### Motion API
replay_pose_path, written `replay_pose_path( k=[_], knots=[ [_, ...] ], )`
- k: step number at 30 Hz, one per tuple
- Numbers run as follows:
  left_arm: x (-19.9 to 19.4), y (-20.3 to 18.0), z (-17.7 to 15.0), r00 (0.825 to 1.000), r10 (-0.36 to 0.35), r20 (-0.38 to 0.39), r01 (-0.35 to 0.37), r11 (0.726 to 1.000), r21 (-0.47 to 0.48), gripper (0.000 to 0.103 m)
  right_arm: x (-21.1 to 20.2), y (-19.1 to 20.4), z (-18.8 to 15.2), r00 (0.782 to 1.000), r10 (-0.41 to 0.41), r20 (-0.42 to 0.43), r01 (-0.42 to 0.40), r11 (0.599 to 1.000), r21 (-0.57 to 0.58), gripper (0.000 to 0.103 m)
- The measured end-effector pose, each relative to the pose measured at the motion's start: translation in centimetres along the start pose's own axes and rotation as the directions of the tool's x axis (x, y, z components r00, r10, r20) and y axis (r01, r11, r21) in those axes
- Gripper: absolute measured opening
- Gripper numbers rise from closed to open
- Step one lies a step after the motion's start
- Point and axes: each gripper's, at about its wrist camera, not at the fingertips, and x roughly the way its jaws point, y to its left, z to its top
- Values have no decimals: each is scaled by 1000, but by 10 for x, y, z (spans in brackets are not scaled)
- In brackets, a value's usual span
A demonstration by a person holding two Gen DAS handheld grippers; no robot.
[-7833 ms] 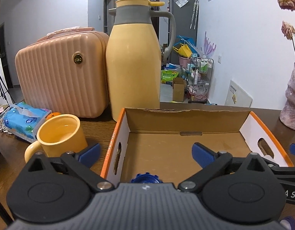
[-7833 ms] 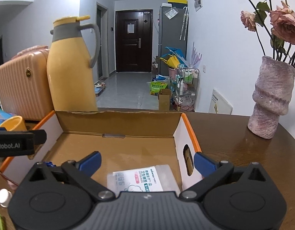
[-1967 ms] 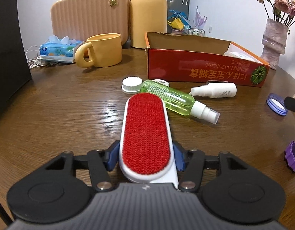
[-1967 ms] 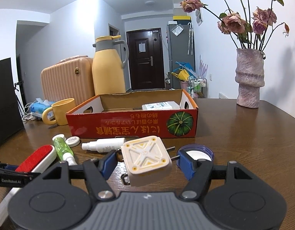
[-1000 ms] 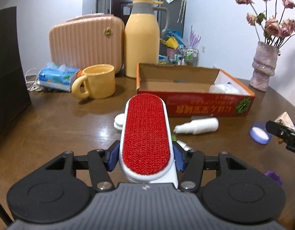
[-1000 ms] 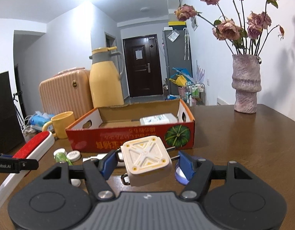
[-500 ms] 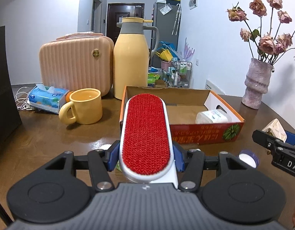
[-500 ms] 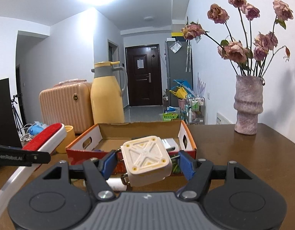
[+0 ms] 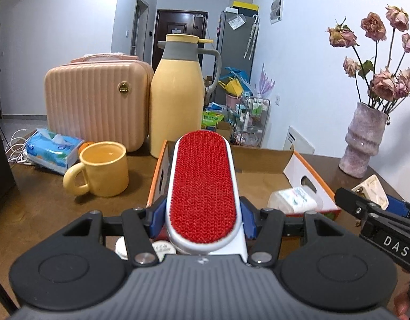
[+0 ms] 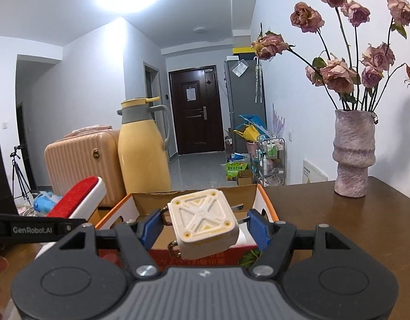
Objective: Organize rigid objects
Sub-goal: 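Carry the lint brush and plug adapter over the cardboard box with both grippers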
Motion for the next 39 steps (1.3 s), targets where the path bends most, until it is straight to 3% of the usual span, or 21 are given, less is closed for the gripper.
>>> replay_pose_path(
  k=[12, 39],
  knots=[
    [47, 1, 23, 1000, 16, 6, -16, 999, -39, 57, 55, 1, 17, 999, -16, -28, 16, 1000, 2, 68],
    [151, -10, 51, 997, 64, -33, -63, 997, 42, 57, 165, -8, 28, 990, -68, -125, 59, 996, -73, 68]
  ],
)
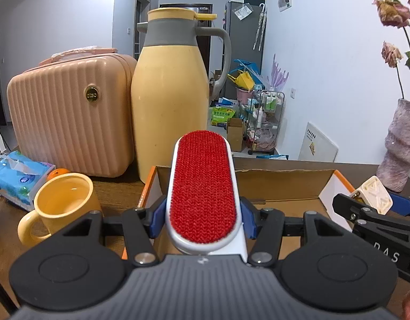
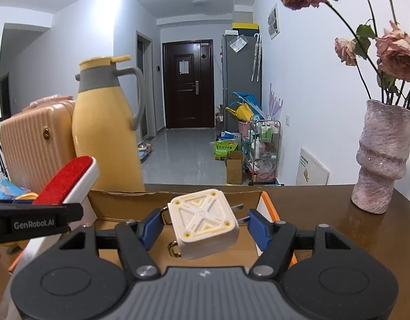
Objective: Organize rigid objects
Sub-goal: 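Carry the lint brush and plug adapter over the cardboard box with both grippers, then open both grippers to drop the lint brush and plug adapter into the box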
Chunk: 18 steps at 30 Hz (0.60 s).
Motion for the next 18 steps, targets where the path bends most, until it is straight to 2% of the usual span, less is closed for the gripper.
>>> replay_pose_path(
  k=[11, 12, 13, 14, 16, 17, 18],
  knots=[
    [27, 3, 0, 999, 15, -48, -14, 999, 30, 58, 24, -4, -7, 998, -19, -54, 18, 1000, -22, 68],
    [28, 3, 0, 998, 14, -57, -12, 999, 36, 64, 25, -4, -8, 998, -22, -61, 21, 1000, -22, 68],
    [27, 4, 1, 998, 9, -58, -6, 999, 42, 88, 26, -5, -8, 997, -27, -69, 26, 999, -20, 68],
    [25, 5, 1, 998, 13, -54, -11, 999, 43, 102, 26, -6, -8, 997, -37, -73, 36, 999, -15, 69],
    [17, 8, 2, 999, 50, -10, -49, 998, 38, 103, 23, -6, -8, 996, -57, -62, 56, 998, -16, 81],
    [14, 8, 3, 999, 45, 1, -45, 998, 41, 103, 22, -7, -8, 996, -59, -63, 58, 998, -16, 98],
    [11, 10, 4, 999, 31, 9, -31, 999, 38, 103, 21, -8, -8, 997, -54, -63, 54, 998, -15, 103]
  ],
)
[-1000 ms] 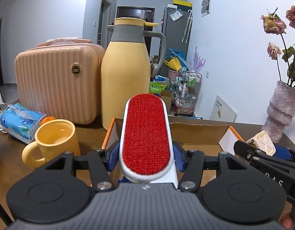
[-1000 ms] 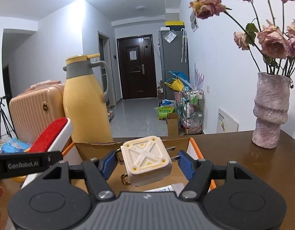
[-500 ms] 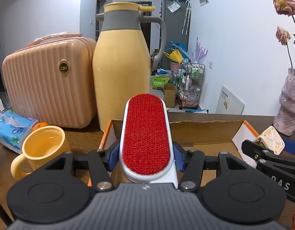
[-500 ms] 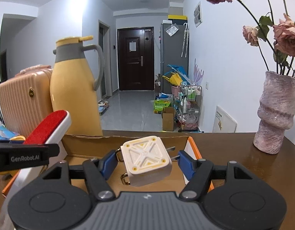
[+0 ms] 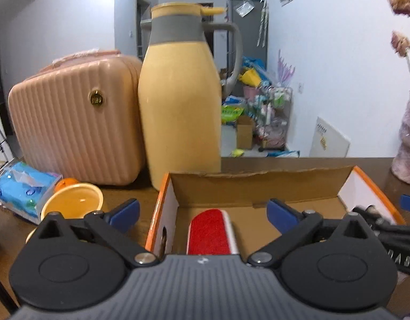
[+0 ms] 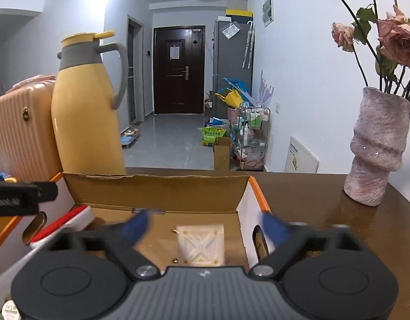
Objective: Organize rigid objects
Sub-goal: 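Open both grippers to drop the lint brush and plug adapter into the box, then withdraw both grippers from the box back over the table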
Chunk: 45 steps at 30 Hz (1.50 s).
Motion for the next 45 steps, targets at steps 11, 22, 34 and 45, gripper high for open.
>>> replay_pose_path(
  k=[11, 22, 34, 45],
  knots=[
    [-2, -2, -2, 1000, 0, -2, 0, 1000, 1, 103, -3, 2, 0, 1000, 15, -7, -15, 1000, -2, 103],
    [-23, 4, -12, 1000, 9, 20, -8, 1000, -20, 103, -32, 1, -4, 1000, 12, 16, -12, 1000, -17, 103],
    [-60, 29, -45, 997, 20, 79, -17, 999, -48, 103, -76, -17, -31, 997, 25, 79, -25, 1000, 5, 103],
    [-94, 50, -71, 997, 22, 79, -16, 997, -77, 103, -122, -8, -60, 987, 49, 154, -45, 998, -32, 103]
  ],
)
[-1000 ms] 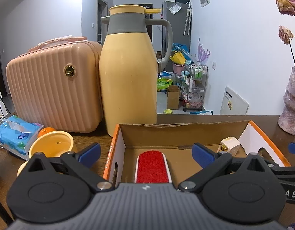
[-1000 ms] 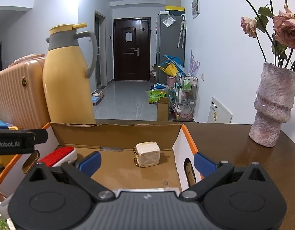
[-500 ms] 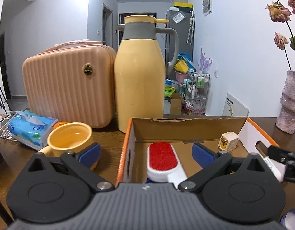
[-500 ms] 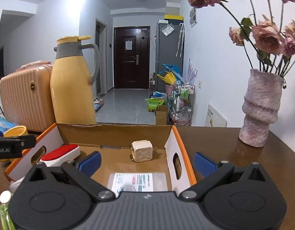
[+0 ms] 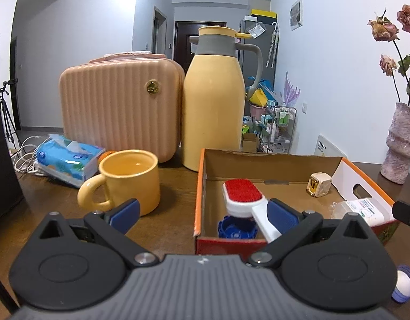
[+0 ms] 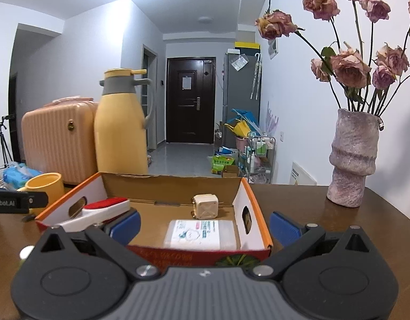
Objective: Organize rigid objects
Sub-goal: 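Withdraw both grippers from the box back over the table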
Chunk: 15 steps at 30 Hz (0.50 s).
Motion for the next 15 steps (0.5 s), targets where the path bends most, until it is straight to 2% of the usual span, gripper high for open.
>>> replay_pose_path(
  k=[15],
  knots=[
    [-57, -1, -32, 999, -39, 14, 39, 998, 53, 103, -49, 10, -35, 1000, 1, -10, 0, 1000, 5, 103]
  ],
)
